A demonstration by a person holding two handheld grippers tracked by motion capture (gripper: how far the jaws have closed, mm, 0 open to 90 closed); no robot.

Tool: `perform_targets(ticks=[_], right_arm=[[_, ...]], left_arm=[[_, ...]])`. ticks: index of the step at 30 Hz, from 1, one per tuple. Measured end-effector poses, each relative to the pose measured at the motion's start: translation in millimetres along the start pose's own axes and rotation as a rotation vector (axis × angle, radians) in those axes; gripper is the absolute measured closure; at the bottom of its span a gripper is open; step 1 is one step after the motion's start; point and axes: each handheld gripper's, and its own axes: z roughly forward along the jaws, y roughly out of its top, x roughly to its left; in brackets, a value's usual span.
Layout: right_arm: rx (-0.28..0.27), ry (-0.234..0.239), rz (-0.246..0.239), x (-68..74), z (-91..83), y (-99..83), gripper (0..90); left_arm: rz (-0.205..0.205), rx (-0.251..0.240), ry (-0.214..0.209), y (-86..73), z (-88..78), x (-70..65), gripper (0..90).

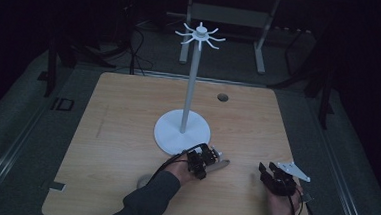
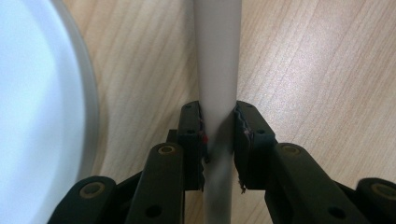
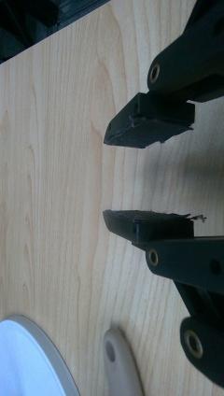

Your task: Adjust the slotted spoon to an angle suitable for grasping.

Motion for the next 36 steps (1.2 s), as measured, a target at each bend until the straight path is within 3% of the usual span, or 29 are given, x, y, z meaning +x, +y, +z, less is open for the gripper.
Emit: perform_targets(ticks=[10, 11, 12, 18, 27, 30, 31, 36], right_arm=[[0.003, -0.002, 0.000, 0.2, 0.4, -0.3, 55.9], [0.003, -0.002, 0.000, 0.2, 0.4, -0.3, 55.9], [0.004, -0.003, -0.001, 0.4, 0.6, -0.3, 55.9], [0.001, -0.004, -0.003, -0.3, 0.3, -0.4, 55.8], [0.000, -0.008, -0.002, -0.4, 0.3, -0.3, 55.6], [0.001, -0.009, -0.002, -0.5, 0.4, -0.4, 55.6], [0.001, -0.010, -0.003, -0.3, 0.8, -0.5, 55.5], [0.002, -0.010, -0.005, 0.1, 1.0, -0.5, 55.3]], left_arm=[[-0.103, -0.166, 0.026, -13.9, -35.8, 11.7, 74.3], [-0.103, -0.166, 0.026, -13.9, -35.8, 11.7, 74.3], [-0.124, -0.199, 0.034, -16.4, -42.2, 13.1, 74.3], [-0.175, -0.288, 0.068, -23.0, -58.5, 15.3, 74.4], [-0.202, -0.373, 0.126, -29.7, -74.0, 12.6, 74.5], [-0.203, -0.381, 0.134, -30.4, -75.4, 12.2, 74.5], [-0.208, -0.419, 0.169, -33.4, -83.3, 9.6, 74.5], [-0.244, -0.485, 0.224, -38.1, -94.2, 7.9, 74.5]])
